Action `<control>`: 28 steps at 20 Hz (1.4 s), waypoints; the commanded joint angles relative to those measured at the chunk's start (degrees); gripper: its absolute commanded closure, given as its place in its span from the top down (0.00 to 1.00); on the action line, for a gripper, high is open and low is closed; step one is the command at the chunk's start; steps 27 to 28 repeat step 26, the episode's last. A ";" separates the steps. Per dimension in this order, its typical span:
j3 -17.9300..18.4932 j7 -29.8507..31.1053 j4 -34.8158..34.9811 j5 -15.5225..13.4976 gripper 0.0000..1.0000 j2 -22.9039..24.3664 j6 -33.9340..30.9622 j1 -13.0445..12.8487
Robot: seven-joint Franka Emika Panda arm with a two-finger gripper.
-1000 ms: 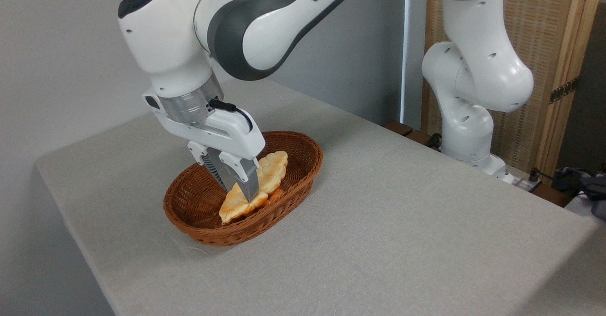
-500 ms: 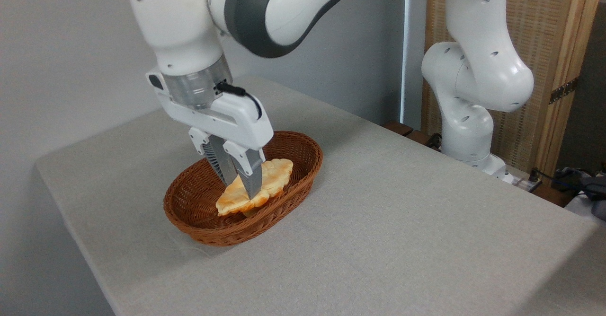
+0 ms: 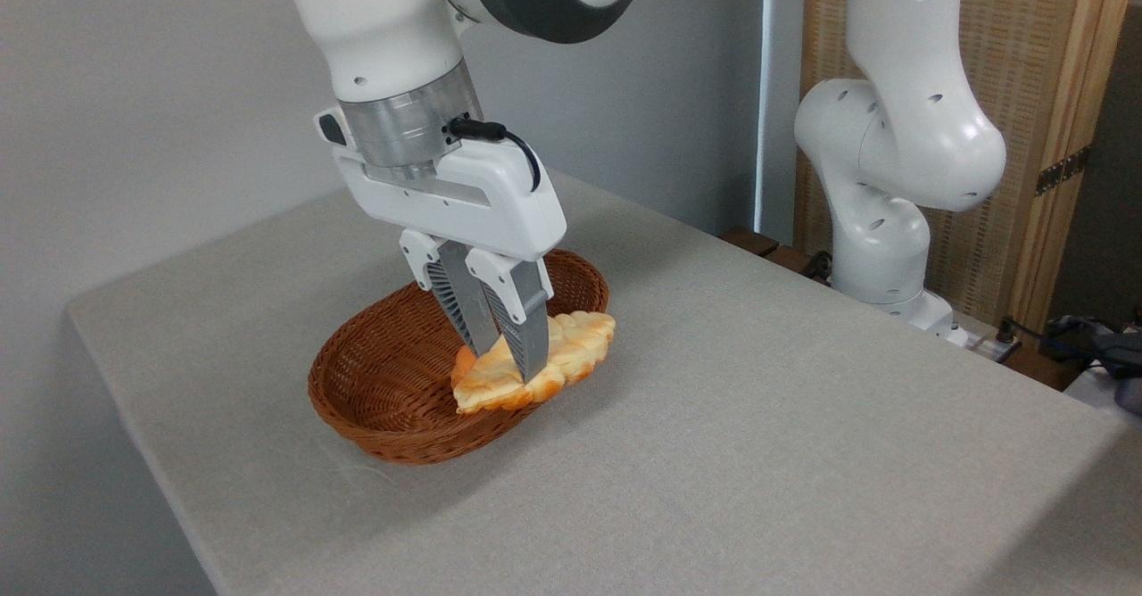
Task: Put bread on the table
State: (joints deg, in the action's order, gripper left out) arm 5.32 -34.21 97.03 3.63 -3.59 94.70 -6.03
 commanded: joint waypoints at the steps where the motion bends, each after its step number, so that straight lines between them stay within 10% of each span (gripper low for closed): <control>1: 1.98 -3.23 -0.35 0.85 1.00 0.96 -1.80 -0.47; 14: 2.33 -3.23 -0.35 -0.12 1.00 1.04 -1.63 -0.47; 20: 3.99 -7.35 -1.23 -8.37 1.00 1.04 -0.31 -0.38; 28: 4.44 -7.45 -1.14 -8.47 1.00 1.57 -0.57 -0.38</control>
